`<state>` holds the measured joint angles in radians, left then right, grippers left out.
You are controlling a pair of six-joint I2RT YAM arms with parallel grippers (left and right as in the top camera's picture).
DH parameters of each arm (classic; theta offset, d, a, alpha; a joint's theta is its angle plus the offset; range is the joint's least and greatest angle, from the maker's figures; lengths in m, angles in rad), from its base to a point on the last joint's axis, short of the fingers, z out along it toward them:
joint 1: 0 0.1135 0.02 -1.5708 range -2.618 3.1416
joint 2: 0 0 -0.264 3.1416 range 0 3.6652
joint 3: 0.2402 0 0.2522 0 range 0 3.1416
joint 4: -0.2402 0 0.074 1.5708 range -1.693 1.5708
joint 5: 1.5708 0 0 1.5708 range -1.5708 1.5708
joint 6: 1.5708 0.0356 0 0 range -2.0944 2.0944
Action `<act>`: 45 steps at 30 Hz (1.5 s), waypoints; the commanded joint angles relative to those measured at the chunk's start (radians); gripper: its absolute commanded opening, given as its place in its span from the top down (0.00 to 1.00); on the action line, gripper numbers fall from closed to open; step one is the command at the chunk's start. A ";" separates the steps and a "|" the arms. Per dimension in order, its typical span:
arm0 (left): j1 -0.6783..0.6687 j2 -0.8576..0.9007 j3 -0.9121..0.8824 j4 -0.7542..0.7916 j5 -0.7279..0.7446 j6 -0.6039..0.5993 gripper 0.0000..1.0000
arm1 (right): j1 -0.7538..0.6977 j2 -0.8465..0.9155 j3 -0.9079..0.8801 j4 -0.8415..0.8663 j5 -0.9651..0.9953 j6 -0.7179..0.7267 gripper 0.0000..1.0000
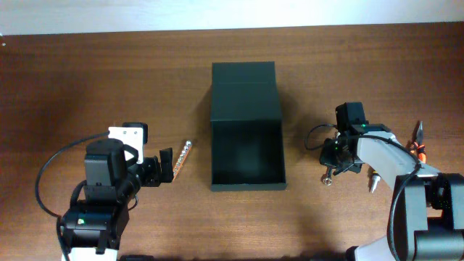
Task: Pack container
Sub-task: 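Lower the right gripper and grasp the chrome wrench, then carry the wrench into the green box and release it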
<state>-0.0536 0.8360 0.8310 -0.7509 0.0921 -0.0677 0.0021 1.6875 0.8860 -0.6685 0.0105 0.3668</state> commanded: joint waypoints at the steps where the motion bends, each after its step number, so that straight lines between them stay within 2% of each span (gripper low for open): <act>1: 0.004 0.001 0.019 0.007 -0.011 0.017 0.01 | -0.003 0.014 -0.023 -0.010 -0.006 -0.014 0.96; 11: 0.004 0.001 0.019 0.011 -0.012 0.017 0.01 | -0.002 -0.056 0.169 -0.157 -0.006 -0.129 0.96; 18: 0.004 0.001 0.019 0.011 -0.067 0.017 0.01 | 0.079 -0.119 0.406 -0.339 -0.190 -0.497 0.96; 24: 0.004 0.001 0.019 0.011 -0.071 0.017 0.01 | 0.302 -0.127 0.610 -0.496 -0.225 -0.757 0.96; 27: 0.004 0.001 0.019 0.011 -0.071 0.017 0.01 | 0.457 -0.126 0.624 -0.484 -0.219 -0.872 0.96; 31: 0.004 0.001 0.019 0.011 -0.071 0.017 0.01 | 0.583 -0.109 0.622 -0.469 -0.213 -0.978 0.96; 35: 0.004 0.001 0.019 0.011 -0.071 0.017 0.01 | 0.634 -0.060 0.615 -0.469 -0.209 -1.007 0.96; 45: 0.004 0.001 0.019 0.010 -0.071 0.017 0.01 | 0.631 0.148 0.585 -0.437 -0.209 -1.018 0.96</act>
<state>-0.0536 0.8360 0.8310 -0.7441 0.0322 -0.0677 0.6319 1.7851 1.4780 -1.1160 -0.1898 -0.6369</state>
